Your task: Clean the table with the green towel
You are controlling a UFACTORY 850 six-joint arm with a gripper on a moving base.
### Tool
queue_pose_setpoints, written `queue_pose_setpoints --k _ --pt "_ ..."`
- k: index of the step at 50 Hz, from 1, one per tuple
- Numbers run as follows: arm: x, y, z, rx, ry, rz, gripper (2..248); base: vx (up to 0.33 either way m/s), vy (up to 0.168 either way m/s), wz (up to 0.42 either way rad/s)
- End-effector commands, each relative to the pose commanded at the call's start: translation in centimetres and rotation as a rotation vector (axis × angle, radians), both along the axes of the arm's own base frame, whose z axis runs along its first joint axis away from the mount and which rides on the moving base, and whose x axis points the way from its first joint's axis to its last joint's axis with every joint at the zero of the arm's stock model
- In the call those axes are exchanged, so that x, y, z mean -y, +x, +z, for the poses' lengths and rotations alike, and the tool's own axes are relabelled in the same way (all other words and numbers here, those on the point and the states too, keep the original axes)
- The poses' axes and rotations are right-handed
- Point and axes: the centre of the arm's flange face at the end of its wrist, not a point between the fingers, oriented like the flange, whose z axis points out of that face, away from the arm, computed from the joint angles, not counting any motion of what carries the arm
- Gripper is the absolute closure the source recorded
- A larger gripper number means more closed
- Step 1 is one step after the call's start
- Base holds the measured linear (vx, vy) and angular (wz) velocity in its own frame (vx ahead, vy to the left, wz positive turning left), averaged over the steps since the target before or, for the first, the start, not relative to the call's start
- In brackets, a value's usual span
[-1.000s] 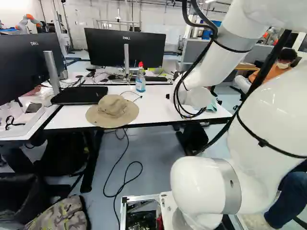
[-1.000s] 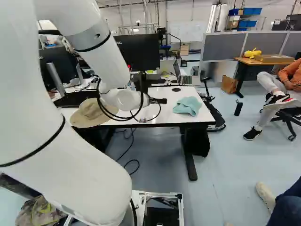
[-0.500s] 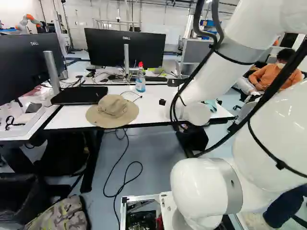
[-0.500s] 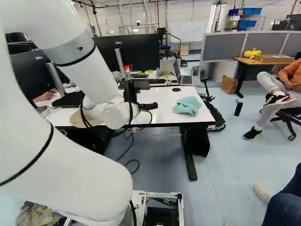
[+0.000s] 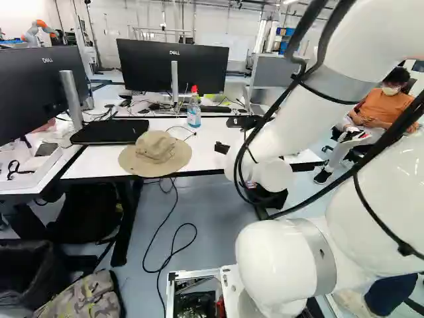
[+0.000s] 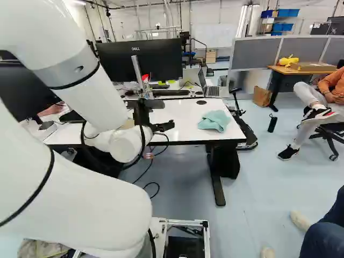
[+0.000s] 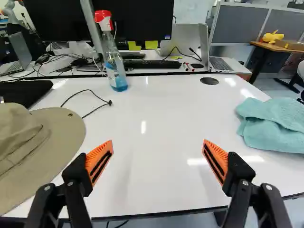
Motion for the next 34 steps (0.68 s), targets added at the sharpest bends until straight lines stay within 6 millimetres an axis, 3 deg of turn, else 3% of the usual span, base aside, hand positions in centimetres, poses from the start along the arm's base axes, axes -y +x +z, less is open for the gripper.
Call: queue_pose_setpoints --k 34 --pt "-0.37 -0.84 -0.33 0.013 0.000 0.014 3 0.000 0.000 0.000"
